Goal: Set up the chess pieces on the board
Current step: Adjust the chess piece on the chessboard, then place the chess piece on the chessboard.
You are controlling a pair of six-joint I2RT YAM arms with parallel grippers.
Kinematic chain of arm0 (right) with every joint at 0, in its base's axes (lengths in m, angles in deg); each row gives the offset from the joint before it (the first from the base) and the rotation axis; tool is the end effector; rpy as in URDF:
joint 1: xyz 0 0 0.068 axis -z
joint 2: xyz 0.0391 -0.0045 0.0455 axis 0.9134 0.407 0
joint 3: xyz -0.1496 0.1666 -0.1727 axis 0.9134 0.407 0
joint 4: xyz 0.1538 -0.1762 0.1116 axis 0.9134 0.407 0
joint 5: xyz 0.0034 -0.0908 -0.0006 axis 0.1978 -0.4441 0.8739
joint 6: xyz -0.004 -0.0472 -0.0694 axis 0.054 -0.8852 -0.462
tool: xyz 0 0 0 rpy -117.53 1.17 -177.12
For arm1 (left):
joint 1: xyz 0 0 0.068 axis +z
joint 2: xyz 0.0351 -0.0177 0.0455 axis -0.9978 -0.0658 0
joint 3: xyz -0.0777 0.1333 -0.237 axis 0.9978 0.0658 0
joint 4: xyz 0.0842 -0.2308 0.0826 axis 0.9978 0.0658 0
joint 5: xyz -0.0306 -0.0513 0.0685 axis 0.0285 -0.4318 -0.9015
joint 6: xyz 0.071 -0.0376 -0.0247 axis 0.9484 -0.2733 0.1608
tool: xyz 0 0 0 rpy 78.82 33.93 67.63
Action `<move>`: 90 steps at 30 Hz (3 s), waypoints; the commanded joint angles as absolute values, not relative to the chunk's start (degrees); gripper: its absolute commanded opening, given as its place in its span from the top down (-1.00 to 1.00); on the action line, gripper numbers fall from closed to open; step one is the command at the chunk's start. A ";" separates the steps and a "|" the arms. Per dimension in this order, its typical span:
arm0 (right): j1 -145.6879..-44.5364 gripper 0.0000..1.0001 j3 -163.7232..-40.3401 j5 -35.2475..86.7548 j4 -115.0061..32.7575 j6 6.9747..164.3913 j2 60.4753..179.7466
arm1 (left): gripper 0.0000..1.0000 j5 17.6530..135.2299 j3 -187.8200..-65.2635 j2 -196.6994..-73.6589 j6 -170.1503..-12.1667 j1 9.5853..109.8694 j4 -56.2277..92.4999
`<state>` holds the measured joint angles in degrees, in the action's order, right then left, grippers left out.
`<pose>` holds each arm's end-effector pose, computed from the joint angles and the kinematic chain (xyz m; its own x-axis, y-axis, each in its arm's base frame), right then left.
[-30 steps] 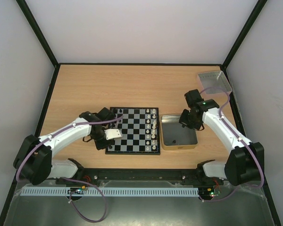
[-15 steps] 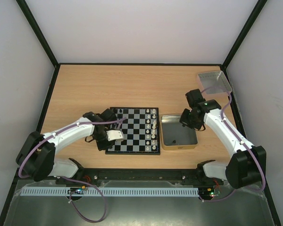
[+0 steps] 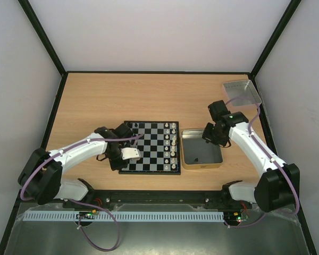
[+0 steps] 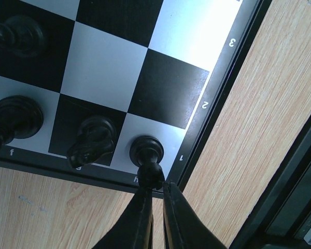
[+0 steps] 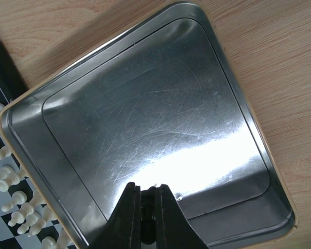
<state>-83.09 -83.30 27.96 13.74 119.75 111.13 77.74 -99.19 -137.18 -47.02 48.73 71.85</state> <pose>0.2200 0.0809 0.2306 -0.9069 0.3956 -0.1449 0.3302 0.8810 0.3389 0.1605 -0.1385 0.1553 -0.3350 0.9260 -0.1741 0.9419 0.3249 -0.0848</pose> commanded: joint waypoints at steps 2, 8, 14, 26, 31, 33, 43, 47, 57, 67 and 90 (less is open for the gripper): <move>-86.73 0.95 -88.02 23.28 17.33 119.59 112.78 | 0.83 76.29 -98.42 -136.17 -47.85 48.50 71.99; -96.87 0.95 -96.67 19.96 19.73 123.08 117.27 | 0.83 74.20 -98.73 -132.37 -45.32 55.30 74.12; -111.28 0.95 -107.26 20.45 19.74 128.91 125.29 | 0.77 75.90 -102.22 -128.82 -41.33 66.20 78.24; -131.78 0.95 -123.41 26.14 16.43 129.46 145.69 | 0.54 75.45 -99.95 -122.41 -43.17 78.03 74.36; -132.56 0.95 -124.58 27.63 15.00 128.04 150.04 | 0.39 74.95 -98.08 -121.05 -44.54 79.54 72.52; -132.59 0.95 -124.37 28.10 14.31 127.72 151.08 | 0.37 74.48 -97.72 -120.73 -45.38 79.66 71.65; -132.80 0.95 -125.67 28.16 12.21 126.93 156.77 | 0.27 71.81 -96.07 -120.45 -50.84 83.73 65.82; -132.74 0.95 -127.33 27.88 12.25 126.72 158.66 | 0.25 71.66 -96.12 -120.24 -50.94 83.94 65.77; -132.47 0.95 -131.37 26.82 13.37 126.04 163.36 | 0.25 71.13 -96.03 -120.42 -51.44 83.94 65.25; -131.75 0.95 -129.53 26.40 13.48 126.36 163.11 | 0.25 70.90 -96.01 -120.68 -51.74 83.94 65.15; -130.22 0.95 -126.57 28.55 10.97 126.35 163.43 | 0.25 71.24 -95.94 -121.21 -51.45 83.94 65.24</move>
<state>-130.39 -127.13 28.44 11.49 126.66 162.77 71.12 -96.61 -121.27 -51.20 83.64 64.73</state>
